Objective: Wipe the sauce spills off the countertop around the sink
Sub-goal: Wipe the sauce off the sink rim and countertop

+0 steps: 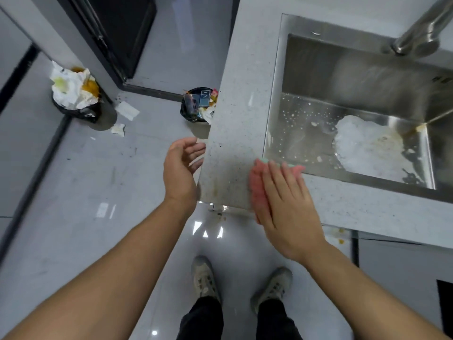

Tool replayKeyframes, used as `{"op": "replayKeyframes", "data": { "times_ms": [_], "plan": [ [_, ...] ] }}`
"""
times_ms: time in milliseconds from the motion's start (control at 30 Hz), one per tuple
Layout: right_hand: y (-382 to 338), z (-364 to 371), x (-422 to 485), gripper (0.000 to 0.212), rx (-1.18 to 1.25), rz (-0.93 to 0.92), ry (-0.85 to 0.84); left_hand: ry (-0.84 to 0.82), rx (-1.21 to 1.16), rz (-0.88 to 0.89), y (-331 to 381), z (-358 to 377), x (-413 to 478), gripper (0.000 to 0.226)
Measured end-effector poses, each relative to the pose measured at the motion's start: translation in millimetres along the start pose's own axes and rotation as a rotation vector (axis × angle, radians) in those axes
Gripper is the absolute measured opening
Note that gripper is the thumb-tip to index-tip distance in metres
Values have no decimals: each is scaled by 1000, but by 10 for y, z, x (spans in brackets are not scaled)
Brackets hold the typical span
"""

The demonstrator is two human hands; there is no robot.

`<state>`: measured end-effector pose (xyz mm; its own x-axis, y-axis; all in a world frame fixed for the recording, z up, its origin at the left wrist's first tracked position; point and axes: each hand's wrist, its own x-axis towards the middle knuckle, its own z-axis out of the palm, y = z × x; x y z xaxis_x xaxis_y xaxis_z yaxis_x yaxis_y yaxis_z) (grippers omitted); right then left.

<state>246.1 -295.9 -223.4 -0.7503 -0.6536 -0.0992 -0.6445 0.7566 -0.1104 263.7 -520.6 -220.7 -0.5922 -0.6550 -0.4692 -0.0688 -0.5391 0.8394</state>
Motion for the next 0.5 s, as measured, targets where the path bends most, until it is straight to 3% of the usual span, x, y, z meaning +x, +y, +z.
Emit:
{"op": "replayKeyframes", "data": {
  "times_ms": [100, 233, 367, 433, 500],
  "plan": [
    [-286, 18, 99, 69, -23, 17, 9, -18, -47, -86, 18, -141, 82, 30],
    [-759, 49, 756, 67, -9, -162, 28, -33, -1, -104, 14, -194, 152, 25],
    [-527, -60, 1468, 65, -59, 21, 22, -111, 166, -55, 47, -71, 137, 19],
    [-524, -58, 1288, 69, -32, 1, 24, -182, 234, -29, 70, 38, 70, 25],
    [-646, -45, 798, 71, -18, -139, -7, -204, 277, -31, 31, 98, 82, 25]
  ]
}}
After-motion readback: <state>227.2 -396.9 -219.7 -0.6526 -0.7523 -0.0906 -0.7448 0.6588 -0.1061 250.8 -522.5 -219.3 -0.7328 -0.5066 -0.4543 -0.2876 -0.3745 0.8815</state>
